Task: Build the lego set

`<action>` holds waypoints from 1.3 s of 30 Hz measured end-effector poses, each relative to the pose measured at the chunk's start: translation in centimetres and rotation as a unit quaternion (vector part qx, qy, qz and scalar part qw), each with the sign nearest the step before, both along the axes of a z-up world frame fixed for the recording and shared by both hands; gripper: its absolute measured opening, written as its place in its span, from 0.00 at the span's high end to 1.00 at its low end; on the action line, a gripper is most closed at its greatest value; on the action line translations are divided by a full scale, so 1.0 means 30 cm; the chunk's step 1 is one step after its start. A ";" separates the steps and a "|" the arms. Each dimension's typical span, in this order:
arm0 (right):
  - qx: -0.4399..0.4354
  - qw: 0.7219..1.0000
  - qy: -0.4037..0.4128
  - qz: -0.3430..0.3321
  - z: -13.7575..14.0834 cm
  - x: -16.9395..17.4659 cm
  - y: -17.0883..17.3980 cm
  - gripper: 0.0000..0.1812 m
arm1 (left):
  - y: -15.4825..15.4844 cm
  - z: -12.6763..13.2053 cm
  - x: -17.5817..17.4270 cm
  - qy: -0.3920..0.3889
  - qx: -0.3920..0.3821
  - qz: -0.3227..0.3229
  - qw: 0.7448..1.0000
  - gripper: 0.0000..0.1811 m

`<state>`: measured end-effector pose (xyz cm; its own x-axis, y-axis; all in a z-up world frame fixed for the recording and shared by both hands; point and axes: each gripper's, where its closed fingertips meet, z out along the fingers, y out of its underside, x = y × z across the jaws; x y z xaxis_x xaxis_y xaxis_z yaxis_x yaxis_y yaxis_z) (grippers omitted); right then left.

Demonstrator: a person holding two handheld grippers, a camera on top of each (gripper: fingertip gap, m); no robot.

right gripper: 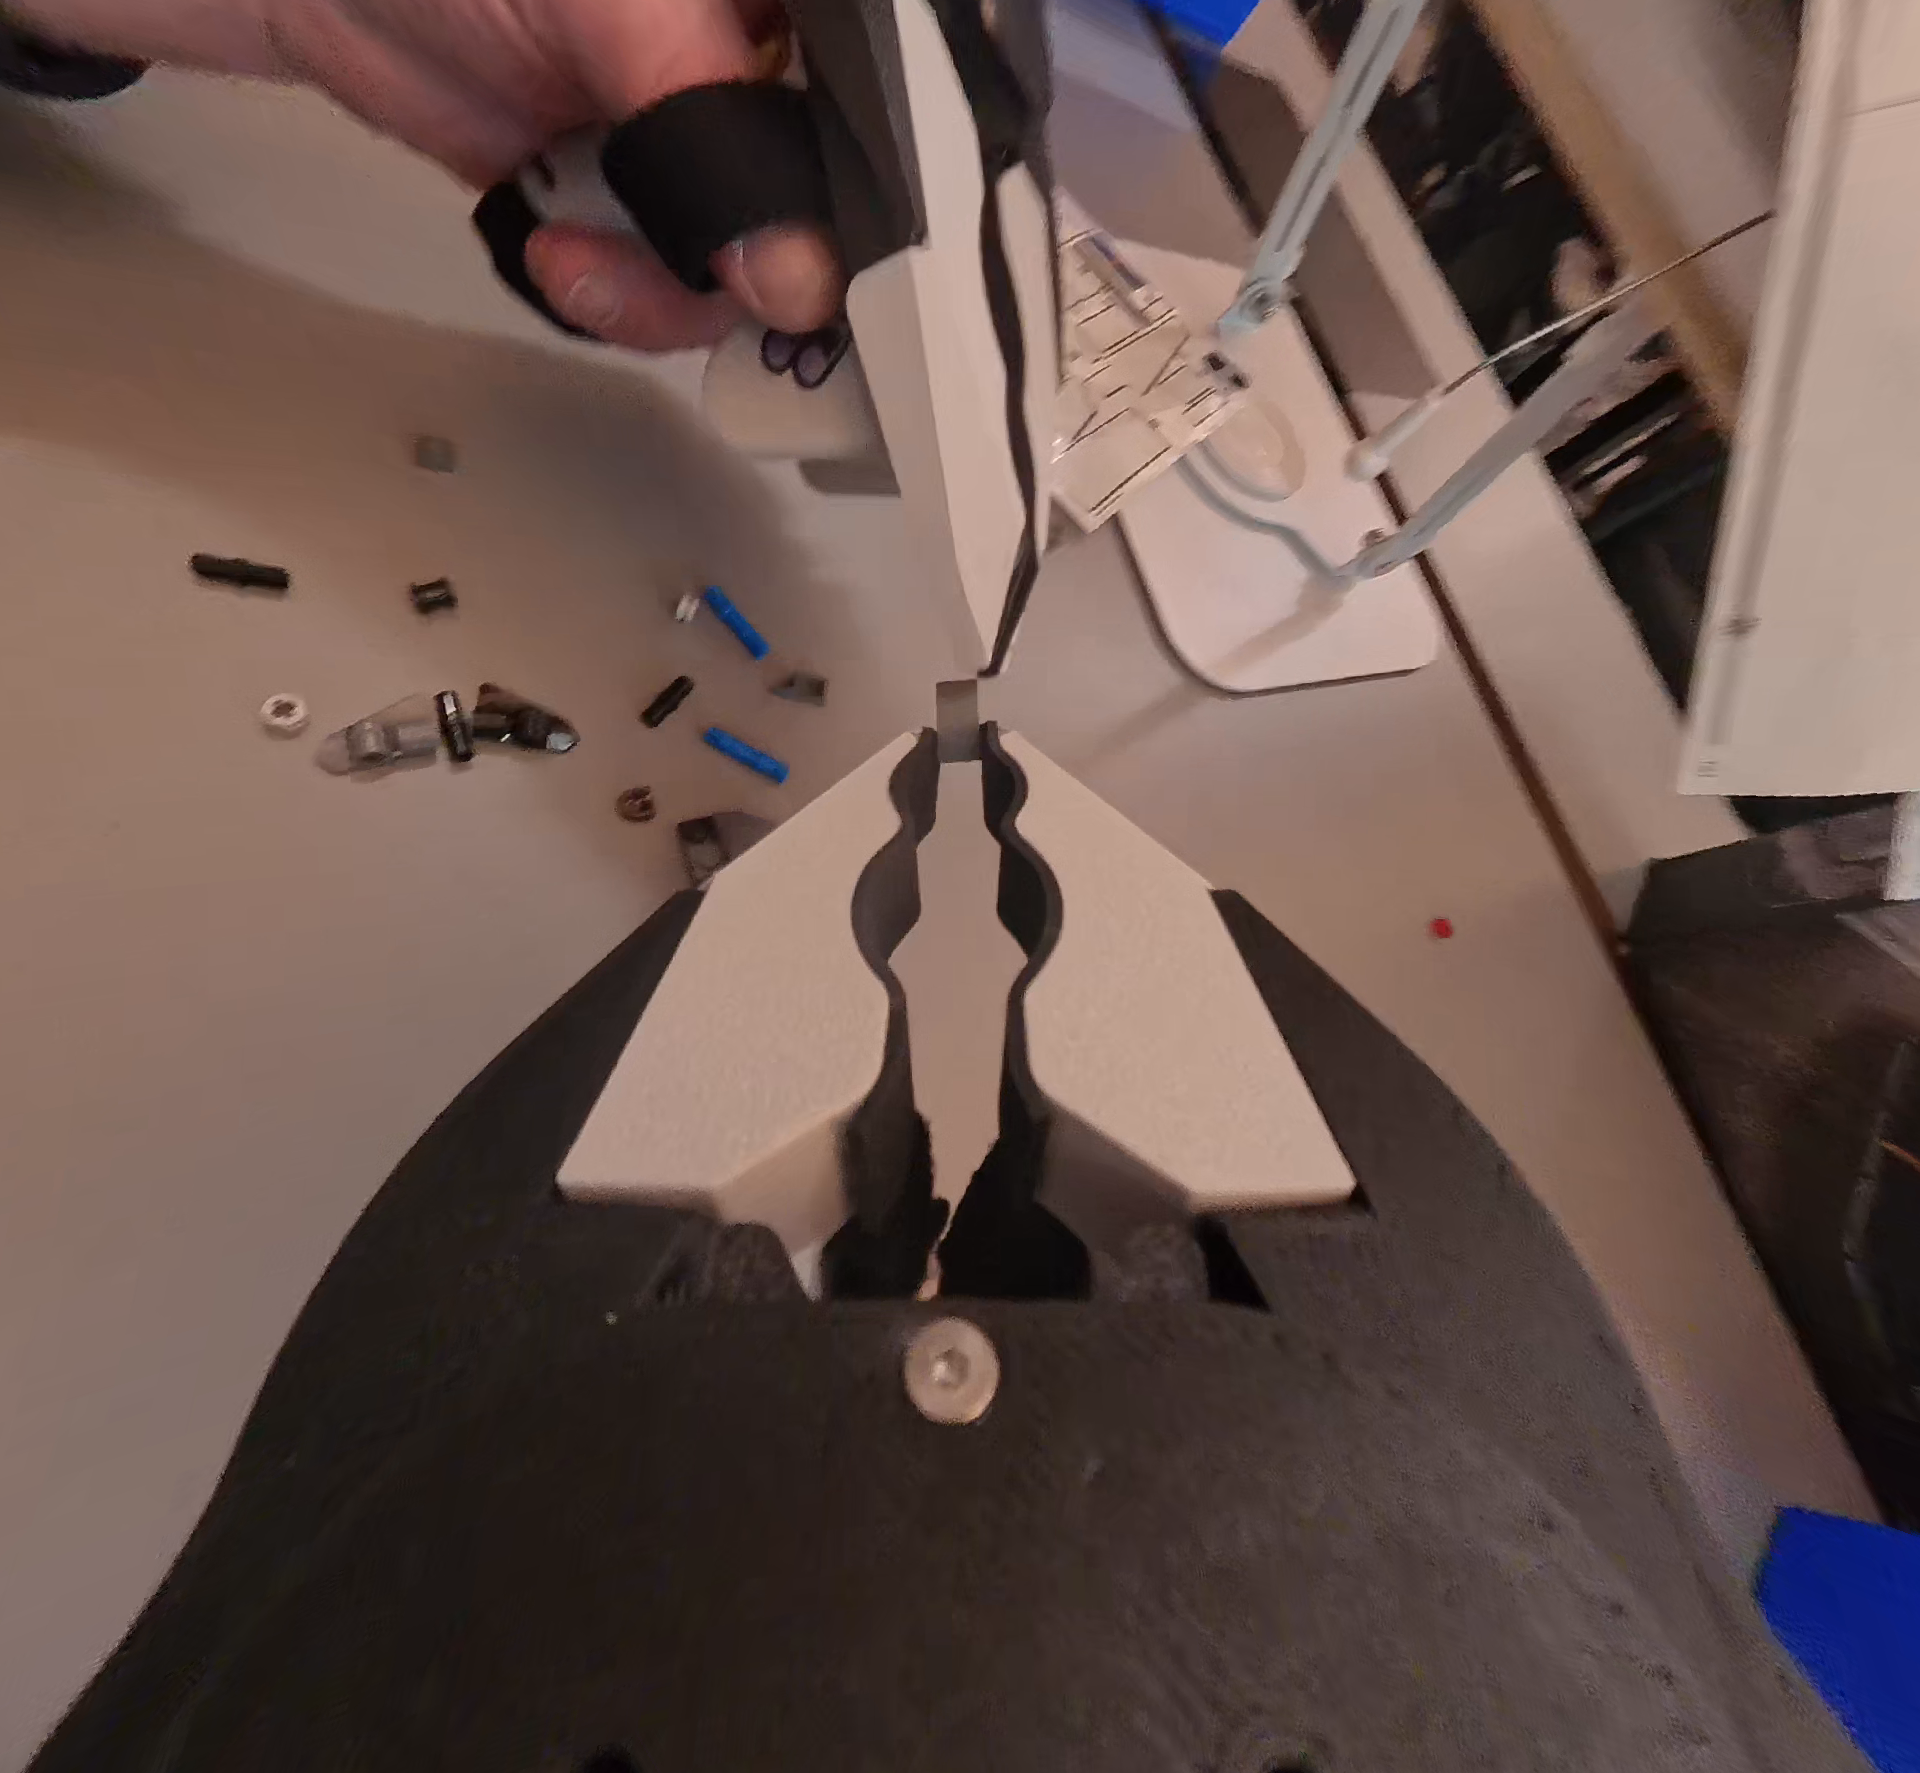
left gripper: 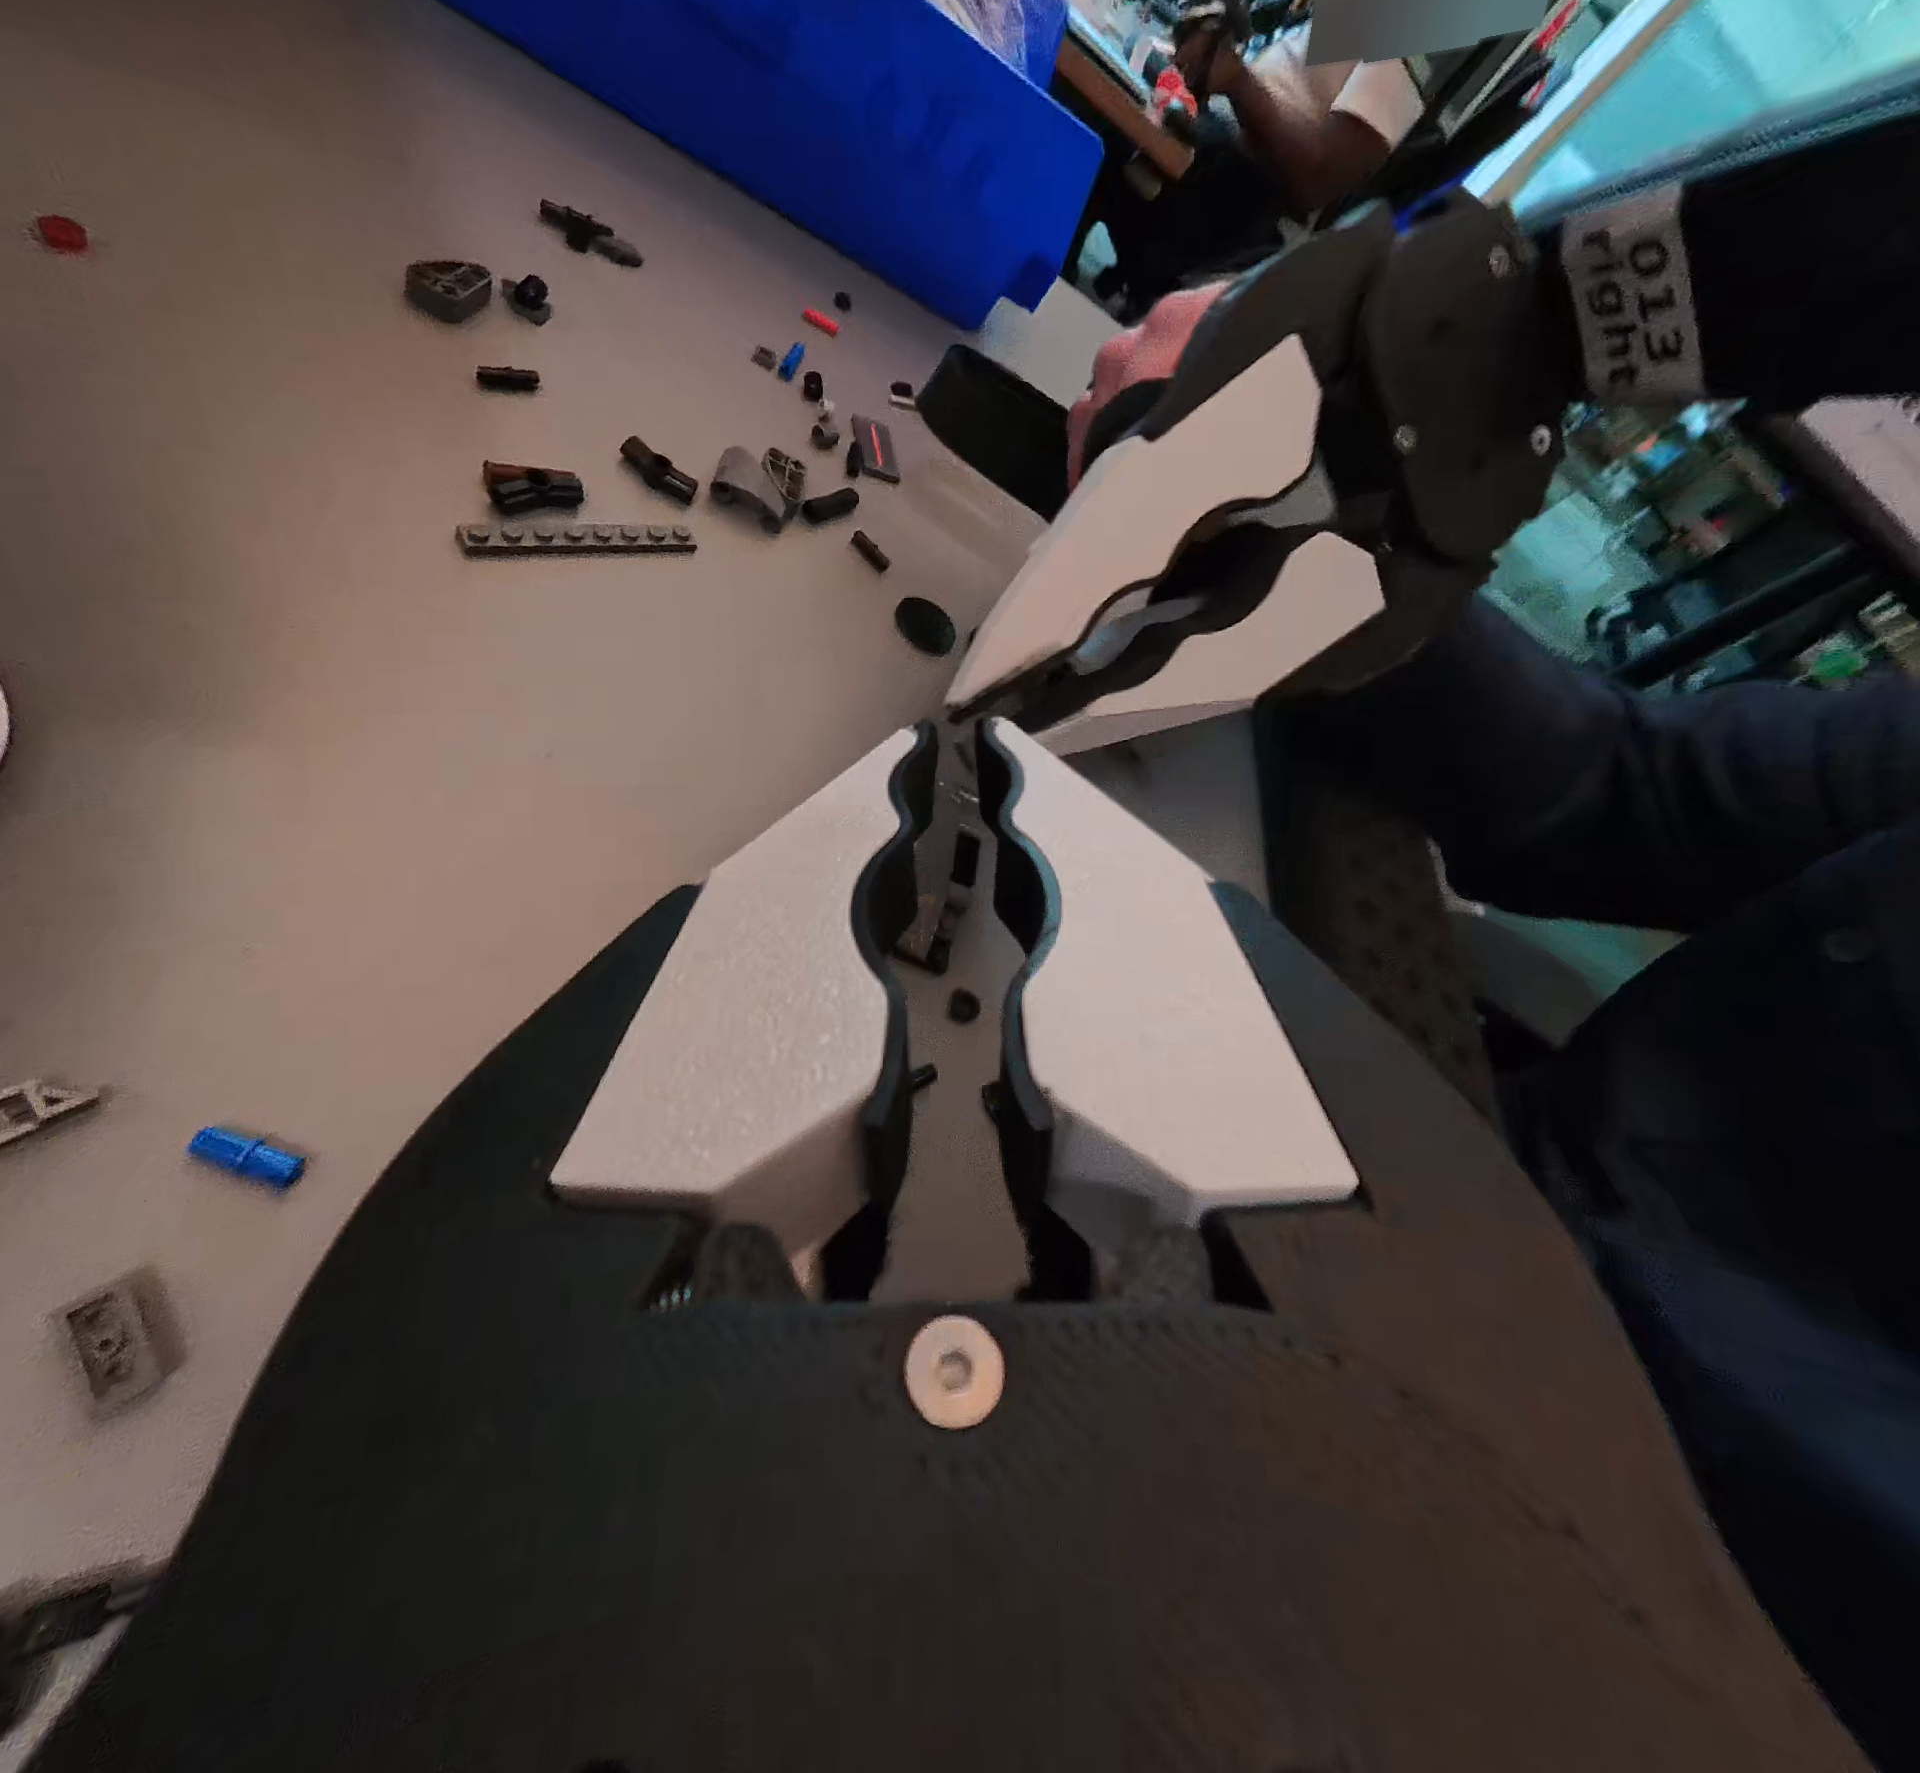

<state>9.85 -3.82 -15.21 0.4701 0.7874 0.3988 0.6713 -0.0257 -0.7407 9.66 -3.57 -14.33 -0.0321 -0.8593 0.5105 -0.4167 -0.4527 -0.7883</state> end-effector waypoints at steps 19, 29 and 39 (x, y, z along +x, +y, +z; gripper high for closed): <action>-0.158 0.985 0.033 0.055 -0.106 -0.003 -0.079 0.97 | -0.100 -0.121 0.008 0.114 0.336 -0.107 0.929 0.94; -0.187 0.979 0.016 0.078 -0.149 -0.026 -0.110 0.97 | -0.127 -0.187 -0.009 0.162 0.347 -0.142 0.913 0.97; -0.216 0.975 0.009 0.054 -0.186 0.007 -0.096 0.91 | -0.126 -0.237 -0.018 0.193 0.336 -0.149 0.910 0.97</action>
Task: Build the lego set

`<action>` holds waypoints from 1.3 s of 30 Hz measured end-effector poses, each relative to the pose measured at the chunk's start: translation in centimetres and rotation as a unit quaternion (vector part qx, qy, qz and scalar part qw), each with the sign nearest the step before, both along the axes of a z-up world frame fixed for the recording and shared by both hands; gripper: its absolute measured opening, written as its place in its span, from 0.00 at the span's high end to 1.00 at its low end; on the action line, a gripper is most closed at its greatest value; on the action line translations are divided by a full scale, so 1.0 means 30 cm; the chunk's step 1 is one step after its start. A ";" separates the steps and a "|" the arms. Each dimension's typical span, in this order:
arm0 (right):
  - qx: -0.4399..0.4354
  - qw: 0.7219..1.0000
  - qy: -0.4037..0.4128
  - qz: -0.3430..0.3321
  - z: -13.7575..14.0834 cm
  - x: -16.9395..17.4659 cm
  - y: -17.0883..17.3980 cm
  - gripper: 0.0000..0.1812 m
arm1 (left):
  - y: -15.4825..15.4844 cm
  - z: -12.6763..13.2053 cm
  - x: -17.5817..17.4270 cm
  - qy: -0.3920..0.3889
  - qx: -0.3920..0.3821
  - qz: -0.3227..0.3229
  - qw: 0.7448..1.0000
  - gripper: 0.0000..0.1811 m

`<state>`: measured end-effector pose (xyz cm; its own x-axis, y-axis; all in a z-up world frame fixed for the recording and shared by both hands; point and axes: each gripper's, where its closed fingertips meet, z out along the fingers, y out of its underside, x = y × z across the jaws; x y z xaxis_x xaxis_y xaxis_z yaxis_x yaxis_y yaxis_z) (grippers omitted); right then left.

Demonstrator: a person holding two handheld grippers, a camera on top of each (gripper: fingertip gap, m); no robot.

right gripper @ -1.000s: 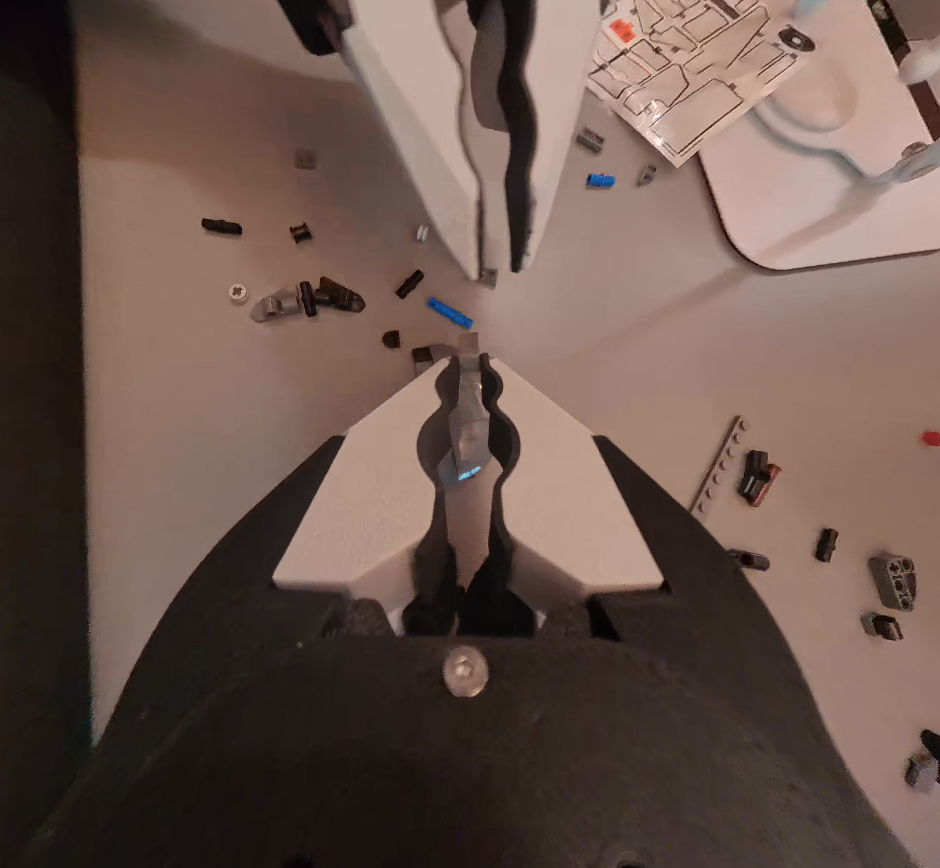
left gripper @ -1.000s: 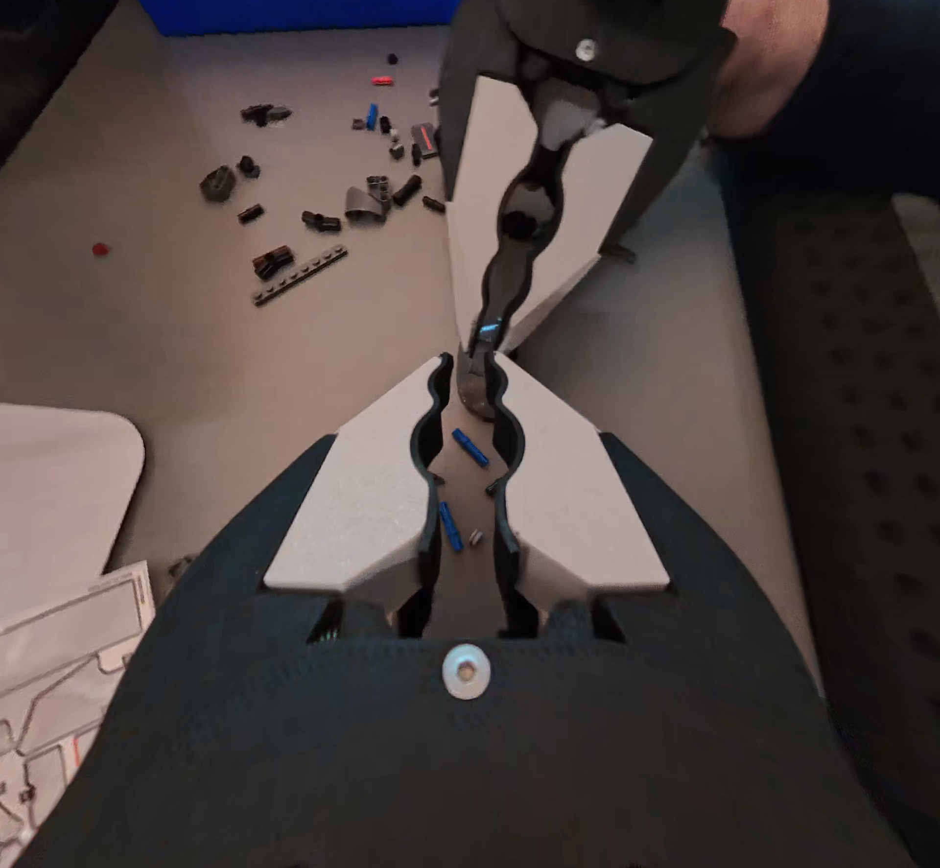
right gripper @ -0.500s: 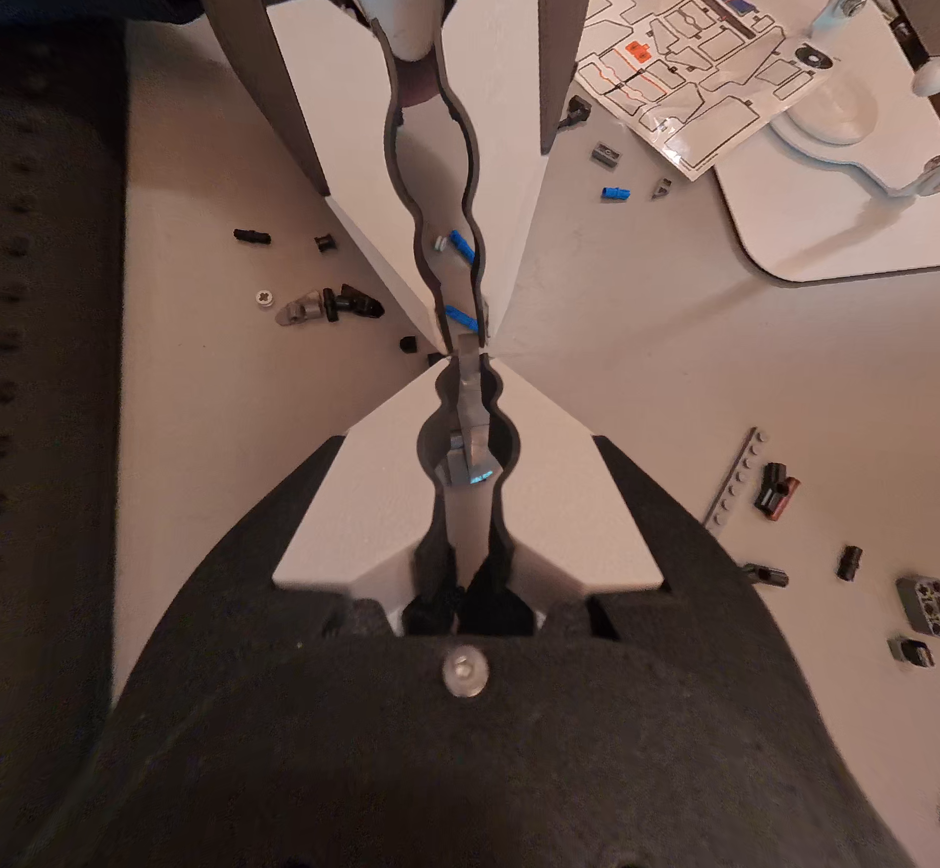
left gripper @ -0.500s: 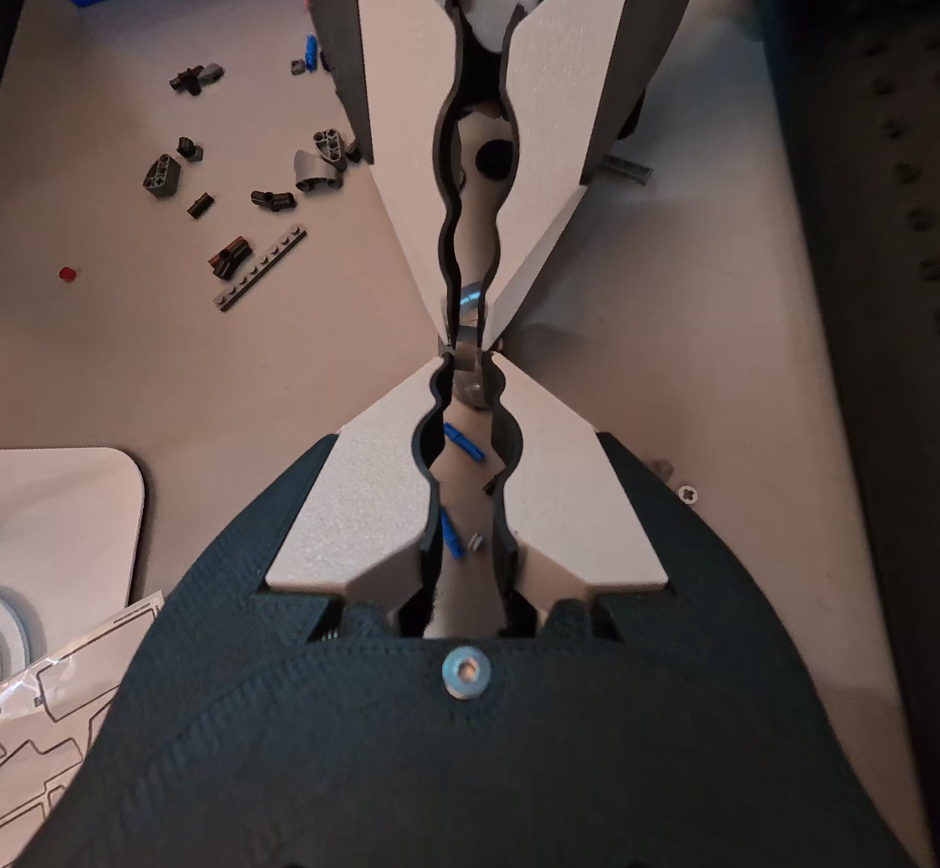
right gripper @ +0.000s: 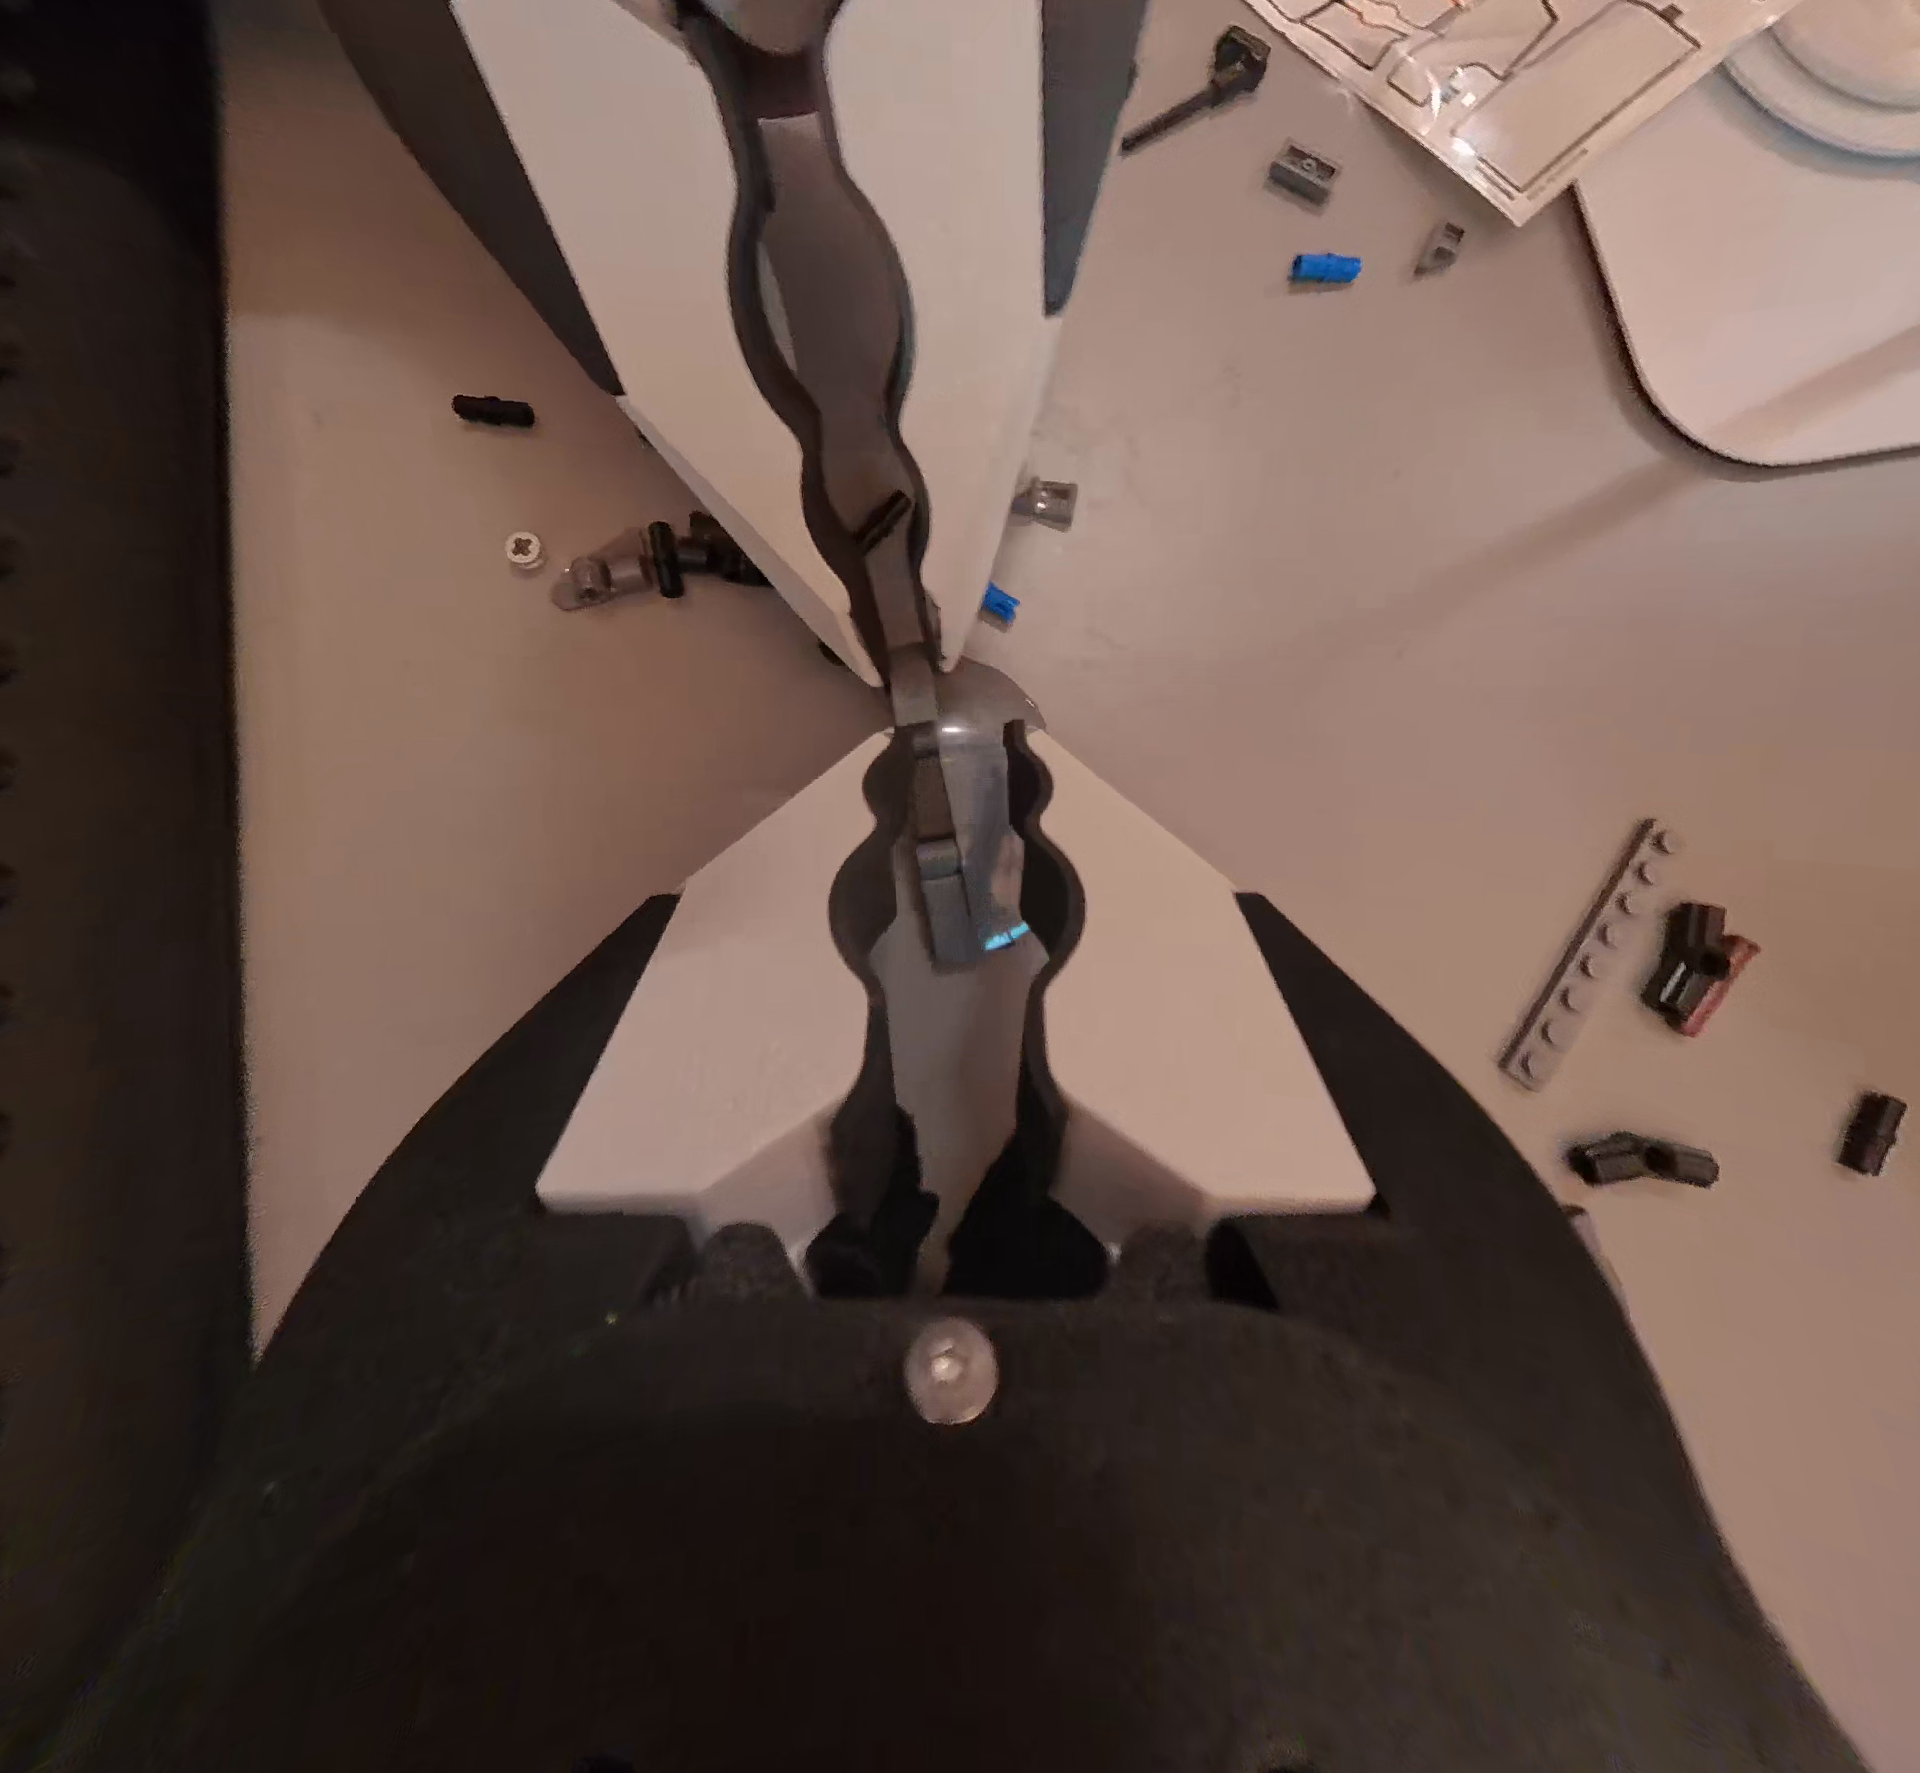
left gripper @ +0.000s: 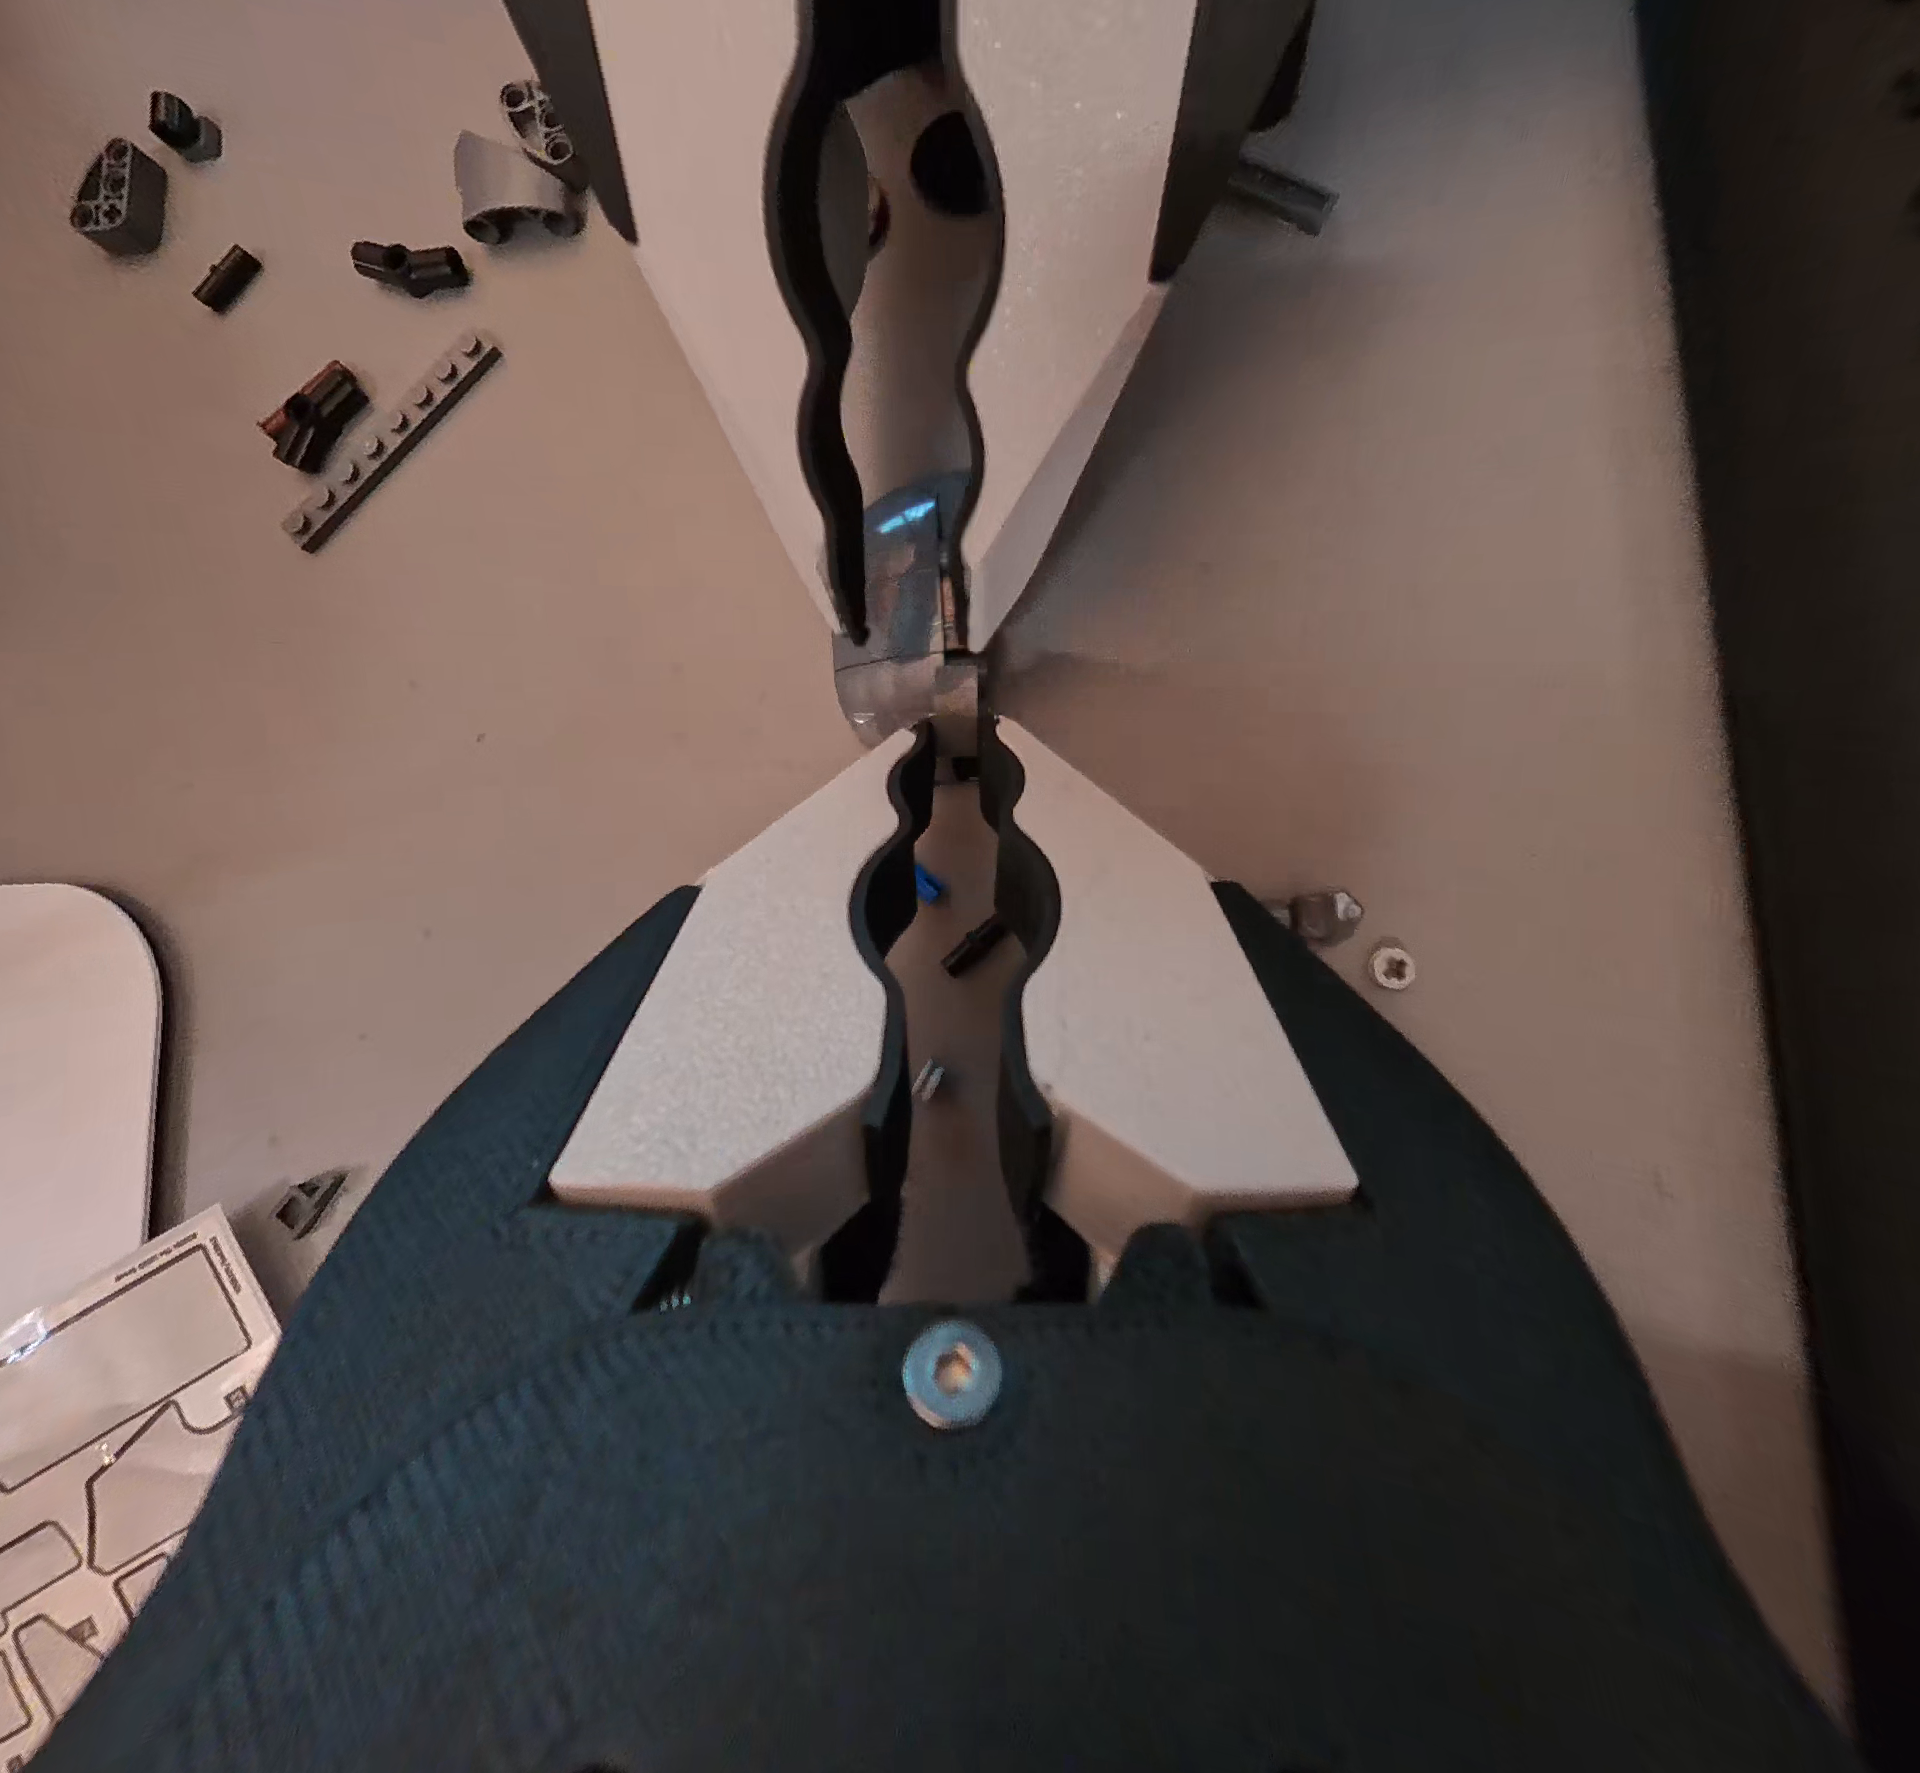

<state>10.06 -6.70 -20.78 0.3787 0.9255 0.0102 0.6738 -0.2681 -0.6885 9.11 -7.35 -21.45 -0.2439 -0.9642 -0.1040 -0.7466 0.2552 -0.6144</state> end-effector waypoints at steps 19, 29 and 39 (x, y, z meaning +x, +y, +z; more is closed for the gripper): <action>-0.012 1.000 0.001 -0.016 -0.018 -0.003 0.017 0.91 | -0.005 -0.020 0.001 0.017 0.001 0.002 1.000 0.97; -0.018 1.000 0.001 -0.022 -0.023 0.001 0.021 0.91 | -0.002 -0.022 0.007 0.027 0.006 0.017 0.999 0.97; -0.022 0.999 0.000 -0.032 -0.020 0.044 0.031 0.83 | 0.005 -0.029 0.004 0.032 0.007 0.021 0.999 0.97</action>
